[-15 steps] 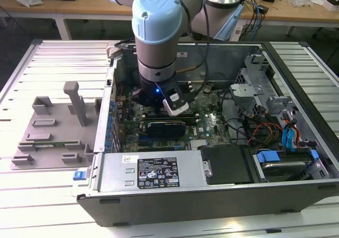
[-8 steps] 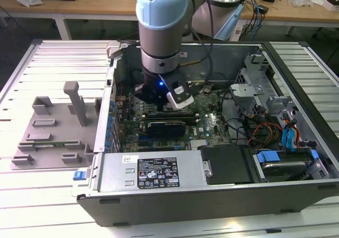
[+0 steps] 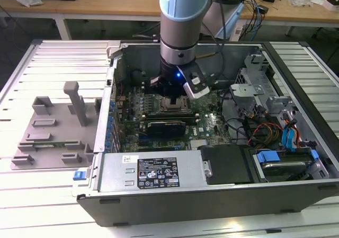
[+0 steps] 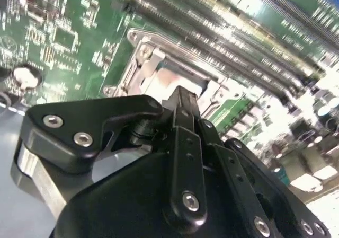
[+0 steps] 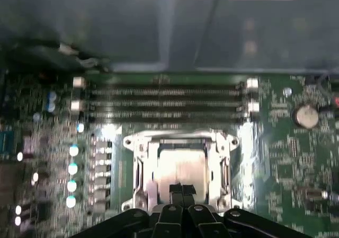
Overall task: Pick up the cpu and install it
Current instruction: 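Install the second cpu locking lever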
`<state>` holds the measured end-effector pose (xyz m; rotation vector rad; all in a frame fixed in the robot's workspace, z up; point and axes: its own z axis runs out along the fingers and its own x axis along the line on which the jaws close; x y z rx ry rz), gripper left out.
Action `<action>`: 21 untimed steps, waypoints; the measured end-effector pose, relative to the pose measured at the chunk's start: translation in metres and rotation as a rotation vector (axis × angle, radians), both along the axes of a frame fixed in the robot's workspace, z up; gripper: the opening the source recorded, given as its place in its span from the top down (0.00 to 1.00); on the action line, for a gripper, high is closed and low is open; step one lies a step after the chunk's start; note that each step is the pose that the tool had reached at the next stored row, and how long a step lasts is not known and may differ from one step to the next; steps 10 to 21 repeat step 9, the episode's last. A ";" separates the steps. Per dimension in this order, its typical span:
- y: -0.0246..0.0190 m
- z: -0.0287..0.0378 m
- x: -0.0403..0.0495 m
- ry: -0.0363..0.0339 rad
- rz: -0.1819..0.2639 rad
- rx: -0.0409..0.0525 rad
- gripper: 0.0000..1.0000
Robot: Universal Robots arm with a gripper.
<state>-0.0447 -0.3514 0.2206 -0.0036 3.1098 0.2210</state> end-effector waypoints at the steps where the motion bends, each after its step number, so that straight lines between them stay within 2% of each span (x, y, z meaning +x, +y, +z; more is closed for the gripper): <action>1: 0.0006 0.0031 0.0001 0.0000 0.000 -0.0017 0.89; 2: 0.0014 0.0100 0.0002 0.0000 0.000 -0.0052 0.89; 3: 0.0018 0.0122 0.0003 -0.0001 0.000 -0.0070 0.89; 21: 0.0019 0.0131 0.0003 -0.0001 0.000 -0.0072 0.89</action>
